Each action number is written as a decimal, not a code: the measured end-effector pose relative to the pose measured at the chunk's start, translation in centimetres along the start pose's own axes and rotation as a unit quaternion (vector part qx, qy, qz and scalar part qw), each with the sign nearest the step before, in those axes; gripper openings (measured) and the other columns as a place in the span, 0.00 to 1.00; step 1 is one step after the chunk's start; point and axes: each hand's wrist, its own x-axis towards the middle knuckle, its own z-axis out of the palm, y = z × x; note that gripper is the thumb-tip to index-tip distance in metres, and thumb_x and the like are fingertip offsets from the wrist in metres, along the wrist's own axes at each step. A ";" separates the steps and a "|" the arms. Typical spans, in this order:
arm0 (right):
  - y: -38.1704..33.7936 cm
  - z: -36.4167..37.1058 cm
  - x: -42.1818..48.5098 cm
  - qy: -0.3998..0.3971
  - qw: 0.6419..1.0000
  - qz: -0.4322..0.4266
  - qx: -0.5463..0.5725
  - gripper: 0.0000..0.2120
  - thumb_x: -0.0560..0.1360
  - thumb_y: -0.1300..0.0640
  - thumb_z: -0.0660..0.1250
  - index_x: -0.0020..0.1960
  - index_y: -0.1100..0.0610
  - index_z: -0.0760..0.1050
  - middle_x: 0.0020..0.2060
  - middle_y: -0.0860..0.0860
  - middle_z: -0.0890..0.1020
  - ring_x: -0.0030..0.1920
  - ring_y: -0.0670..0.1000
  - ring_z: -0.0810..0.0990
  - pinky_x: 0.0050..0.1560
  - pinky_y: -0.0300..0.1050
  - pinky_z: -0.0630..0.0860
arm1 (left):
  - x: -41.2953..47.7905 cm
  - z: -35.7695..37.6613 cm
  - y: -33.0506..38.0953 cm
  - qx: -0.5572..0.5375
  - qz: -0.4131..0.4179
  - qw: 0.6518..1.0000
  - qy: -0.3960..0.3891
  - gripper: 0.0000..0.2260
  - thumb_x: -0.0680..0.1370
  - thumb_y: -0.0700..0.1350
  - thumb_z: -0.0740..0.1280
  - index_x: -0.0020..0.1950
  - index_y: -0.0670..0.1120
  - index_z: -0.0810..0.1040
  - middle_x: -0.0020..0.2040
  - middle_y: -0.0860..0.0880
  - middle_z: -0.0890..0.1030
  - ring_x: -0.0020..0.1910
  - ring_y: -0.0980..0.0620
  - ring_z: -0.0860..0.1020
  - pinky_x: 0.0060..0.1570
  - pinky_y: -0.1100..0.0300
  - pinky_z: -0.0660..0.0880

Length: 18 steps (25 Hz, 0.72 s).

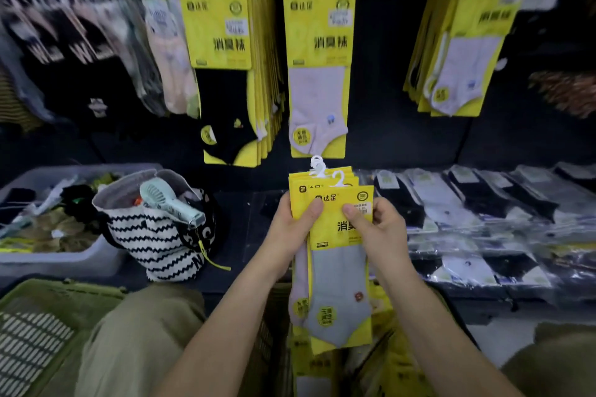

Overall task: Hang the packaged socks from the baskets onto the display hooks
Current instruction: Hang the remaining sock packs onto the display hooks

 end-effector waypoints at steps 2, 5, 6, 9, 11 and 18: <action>-2.1 -0.3 1.3 -0.001 1.000 -0.031 0.000 0.06 0.71 0.57 0.72 0.40 0.54 0.75 0.37 0.50 0.83 0.37 0.46 0.80 0.38 0.42 0.78 | 0.6 0.5 1.9 0.002 0.022 0.999 -0.027 0.26 0.70 0.55 0.67 0.64 0.43 0.70 0.59 0.46 0.80 0.56 0.51 0.80 0.52 0.57 0.78; -4.8 -0.3 3.2 -0.010 0.998 -0.062 0.003 0.04 0.72 0.58 0.71 0.40 0.54 0.76 0.34 0.47 0.83 0.35 0.42 0.80 0.35 0.37 0.77 | 1.7 0.9 4.9 0.007 0.064 0.997 -0.034 0.22 0.70 0.54 0.65 0.61 0.45 0.71 0.56 0.51 0.81 0.52 0.57 0.81 0.45 0.65 0.77; -5.7 -0.1 3.8 -0.016 0.997 -0.070 0.005 0.04 0.72 0.58 0.70 0.40 0.54 0.76 0.33 0.47 0.83 0.34 0.41 0.80 0.34 0.35 0.76 | 2.3 0.9 5.8 0.007 0.079 0.996 -0.033 0.20 0.71 0.53 0.65 0.59 0.47 0.71 0.53 0.52 0.82 0.50 0.58 0.81 0.43 0.67 0.77; -8.3 0.4 5.5 -0.030 0.995 -0.088 0.027 0.03 0.73 0.60 0.70 0.42 0.55 0.76 0.35 0.47 0.84 0.35 0.43 0.82 0.34 0.35 0.77 | 4.1 0.4 8.7 0.013 0.118 0.993 -0.021 0.12 0.74 0.50 0.64 0.56 0.48 0.73 0.50 0.55 0.83 0.49 0.58 0.82 0.42 0.67 0.76; -10.0 0.9 6.6 -0.034 0.993 -0.112 0.017 0.03 0.73 0.60 0.69 0.43 0.54 0.76 0.37 0.49 0.84 0.36 0.44 0.82 0.35 0.37 0.78 | 5.6 0.0 10.9 0.035 0.141 0.989 0.006 0.07 0.76 0.48 0.64 0.53 0.50 0.75 0.48 0.55 0.83 0.47 0.58 0.82 0.41 0.67 0.76; -16.0 2.8 11.2 0.036 0.986 -0.161 -0.031 0.06 0.78 0.55 0.62 0.43 0.49 0.72 0.42 0.49 0.80 0.41 0.46 0.78 0.39 0.38 0.75 | 9.5 -2.4 19.5 0.108 0.246 0.951 0.155 0.05 0.77 0.49 0.65 0.52 0.51 0.73 0.45 0.60 0.77 0.44 0.65 0.76 0.37 0.74 0.72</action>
